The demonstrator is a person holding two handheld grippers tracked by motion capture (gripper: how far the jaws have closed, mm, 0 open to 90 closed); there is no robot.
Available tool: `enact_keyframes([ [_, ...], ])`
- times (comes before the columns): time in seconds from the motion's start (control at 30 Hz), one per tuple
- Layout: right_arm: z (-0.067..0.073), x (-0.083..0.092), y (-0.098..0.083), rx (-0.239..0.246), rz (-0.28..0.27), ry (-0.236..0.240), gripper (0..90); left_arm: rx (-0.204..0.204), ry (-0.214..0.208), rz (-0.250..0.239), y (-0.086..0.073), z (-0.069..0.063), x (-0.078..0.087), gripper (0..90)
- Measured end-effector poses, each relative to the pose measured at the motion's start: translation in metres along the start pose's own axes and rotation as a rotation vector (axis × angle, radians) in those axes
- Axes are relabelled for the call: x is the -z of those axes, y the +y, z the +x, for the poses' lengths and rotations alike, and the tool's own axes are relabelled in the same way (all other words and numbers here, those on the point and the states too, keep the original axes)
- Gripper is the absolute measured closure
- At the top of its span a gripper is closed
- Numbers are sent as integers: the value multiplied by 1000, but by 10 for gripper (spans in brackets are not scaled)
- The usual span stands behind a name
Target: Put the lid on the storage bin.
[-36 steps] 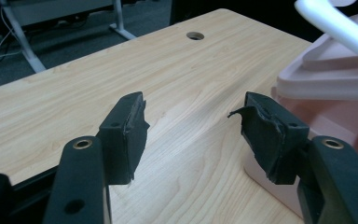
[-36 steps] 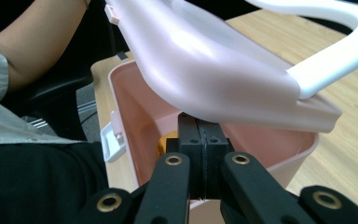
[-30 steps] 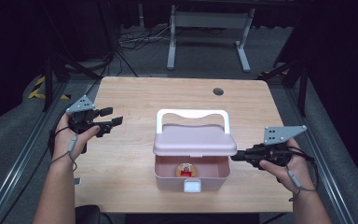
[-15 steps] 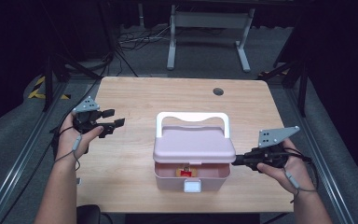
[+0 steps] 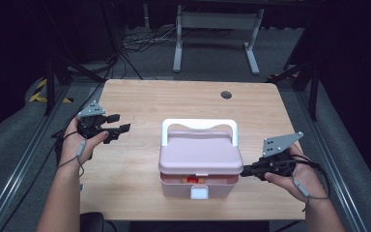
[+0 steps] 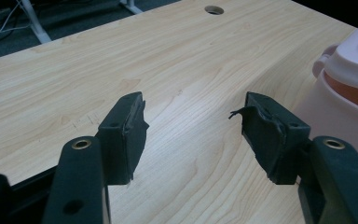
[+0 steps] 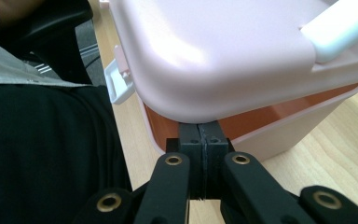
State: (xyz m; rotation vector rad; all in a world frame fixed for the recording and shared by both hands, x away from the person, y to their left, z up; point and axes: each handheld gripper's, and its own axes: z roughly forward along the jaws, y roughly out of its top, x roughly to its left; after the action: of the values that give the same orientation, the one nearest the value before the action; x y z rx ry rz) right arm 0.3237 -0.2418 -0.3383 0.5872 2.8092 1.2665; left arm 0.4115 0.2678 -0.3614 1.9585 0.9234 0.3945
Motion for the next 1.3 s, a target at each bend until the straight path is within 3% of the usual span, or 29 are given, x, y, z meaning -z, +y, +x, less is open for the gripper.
enact_keyframes([
  [0.53,3,-6,-1,-38,86,58,900,3,-7,10,-1,-1,-1,396],
  [1.3,4,-12,-3,-48,194,73,900,-7,-12,32,-1,-2,-4,393],
])
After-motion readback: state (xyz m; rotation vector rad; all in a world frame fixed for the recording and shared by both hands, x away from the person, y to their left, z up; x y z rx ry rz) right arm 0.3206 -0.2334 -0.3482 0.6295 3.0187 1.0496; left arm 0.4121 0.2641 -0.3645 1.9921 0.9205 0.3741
